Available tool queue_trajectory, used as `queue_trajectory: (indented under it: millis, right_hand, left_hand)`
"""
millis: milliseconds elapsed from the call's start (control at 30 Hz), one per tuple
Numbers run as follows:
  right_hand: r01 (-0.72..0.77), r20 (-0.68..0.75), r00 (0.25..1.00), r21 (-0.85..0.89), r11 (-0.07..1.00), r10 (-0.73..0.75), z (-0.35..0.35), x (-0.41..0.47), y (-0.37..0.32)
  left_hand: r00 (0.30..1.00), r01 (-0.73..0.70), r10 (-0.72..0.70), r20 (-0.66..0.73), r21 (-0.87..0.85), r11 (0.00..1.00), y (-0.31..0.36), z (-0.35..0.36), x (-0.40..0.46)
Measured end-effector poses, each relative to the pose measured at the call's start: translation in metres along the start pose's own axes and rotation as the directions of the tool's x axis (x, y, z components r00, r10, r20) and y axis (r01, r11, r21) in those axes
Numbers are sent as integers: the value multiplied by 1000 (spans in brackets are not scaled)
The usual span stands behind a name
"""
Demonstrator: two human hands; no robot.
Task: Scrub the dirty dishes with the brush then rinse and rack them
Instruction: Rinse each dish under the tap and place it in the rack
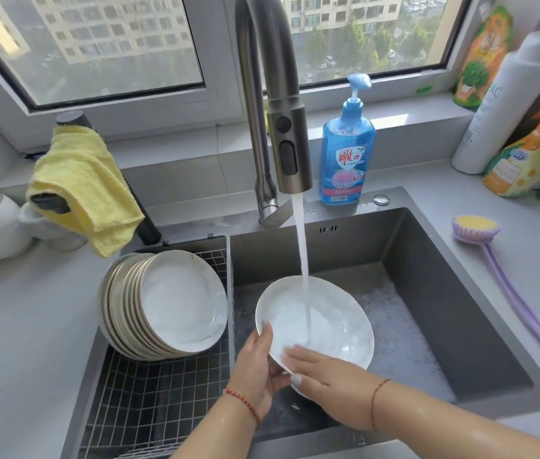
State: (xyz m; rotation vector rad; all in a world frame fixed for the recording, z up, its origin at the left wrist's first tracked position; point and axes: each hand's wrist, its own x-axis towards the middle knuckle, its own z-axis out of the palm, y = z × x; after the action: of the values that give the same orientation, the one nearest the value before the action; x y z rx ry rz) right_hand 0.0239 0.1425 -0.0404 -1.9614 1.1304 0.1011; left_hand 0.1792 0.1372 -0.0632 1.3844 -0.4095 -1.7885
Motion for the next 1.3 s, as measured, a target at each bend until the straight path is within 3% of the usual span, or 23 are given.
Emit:
queue_trajectory:
  millis: [100, 200, 333, 433, 567, 733, 867, 1000, 1133, 1300]
  right_hand:
    - [83, -27, 996, 5, 997, -83, -4, 27, -10]
    - [67, -131, 987, -177, 982, -91, -8, 51, -1]
    - [-132, -184, 976, -55, 990, 120, -29, 55, 25]
    - [-272, -216, 953, -294, 916, 213, -39, 47, 50]
    - [-293, -145, 956, -449, 844, 255, -39, 19, 65]
    - [-72, -164, 986, -243, 967, 32, -19, -24, 60]
    - [47, -418, 899, -210, 977, -133, 6, -31, 72]
    - [19, -478, 871, -206, 978, -117, 8, -30, 75]
    - [-63, -514, 857, -39, 997, 34, -10, -35, 62]
    - [-107, -402, 904, 118, 987, 146, -34, -24, 48]
  left_hand:
    - [1000, -1, 0, 17, 37, 999, -1, 1, 1]
    - [999, -6, 3, 54, 52, 999, 0, 2, 0]
    - [999, 23, -25, 45, 38, 999, -1, 3, -1]
    - [999, 40, -40, 14, 32, 999, -1, 4, 1]
    - [996, 58, -54, -75, 53, 997, 1, 4, 6]
    - [982, 116, -108, -157, 42, 992, 10, 10, 12]
    - [975, 152, -135, -175, 91, 984, 15, 20, 16]
    - [973, 197, -179, -144, 125, 972, 20, 29, 23]
    - [980, 197, -188, -61, 242, 950, 20, 40, 27]
    - [991, 114, -78, -109, 375, 920, 15, 57, 36]
